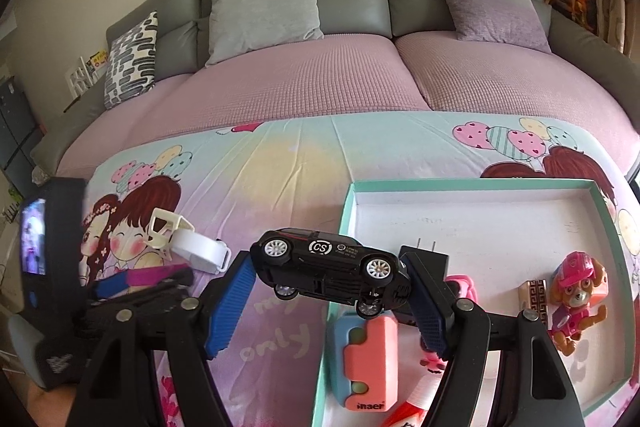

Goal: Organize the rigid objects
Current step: 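Carry the black toy car and pink lighter over the tray, then open both tools to drop the toy car and pink lighter into the tray, then move both tools to the white clip and white round charger, then grasp the white round charger with the right tool while left tool grasps the white clip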

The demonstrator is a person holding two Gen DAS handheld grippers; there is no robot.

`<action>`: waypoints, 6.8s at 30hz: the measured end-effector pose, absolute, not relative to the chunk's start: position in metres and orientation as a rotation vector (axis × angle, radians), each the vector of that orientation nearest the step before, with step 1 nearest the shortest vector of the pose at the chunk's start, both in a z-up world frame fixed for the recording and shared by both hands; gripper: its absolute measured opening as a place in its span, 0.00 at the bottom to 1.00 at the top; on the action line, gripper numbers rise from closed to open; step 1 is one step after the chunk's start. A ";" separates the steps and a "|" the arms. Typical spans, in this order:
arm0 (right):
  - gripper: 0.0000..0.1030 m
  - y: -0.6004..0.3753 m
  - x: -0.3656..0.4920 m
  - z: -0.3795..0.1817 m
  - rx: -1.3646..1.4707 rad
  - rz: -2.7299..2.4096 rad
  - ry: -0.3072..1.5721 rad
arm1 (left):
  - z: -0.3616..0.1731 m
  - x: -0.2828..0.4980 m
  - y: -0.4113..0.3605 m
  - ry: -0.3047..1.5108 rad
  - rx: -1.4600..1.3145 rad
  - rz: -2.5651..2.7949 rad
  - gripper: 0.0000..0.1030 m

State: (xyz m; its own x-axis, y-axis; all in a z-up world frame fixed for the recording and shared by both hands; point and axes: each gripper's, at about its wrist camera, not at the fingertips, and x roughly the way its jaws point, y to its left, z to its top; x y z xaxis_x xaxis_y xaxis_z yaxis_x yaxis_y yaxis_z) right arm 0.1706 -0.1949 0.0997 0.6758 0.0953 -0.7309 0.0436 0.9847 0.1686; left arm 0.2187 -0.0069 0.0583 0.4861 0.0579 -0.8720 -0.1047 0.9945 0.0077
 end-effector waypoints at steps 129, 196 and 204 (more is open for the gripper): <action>1.00 -0.172 0.192 0.101 0.081 0.161 0.809 | 0.068 0.214 0.055 0.952 -0.167 0.248 0.95; 0.65 -0.122 0.232 0.047 0.207 0.255 0.961 | 0.032 0.265 0.044 1.059 -0.226 0.012 0.95; 0.65 -0.127 0.230 0.048 0.213 0.250 0.957 | 0.031 0.268 0.040 1.049 -0.209 0.011 0.94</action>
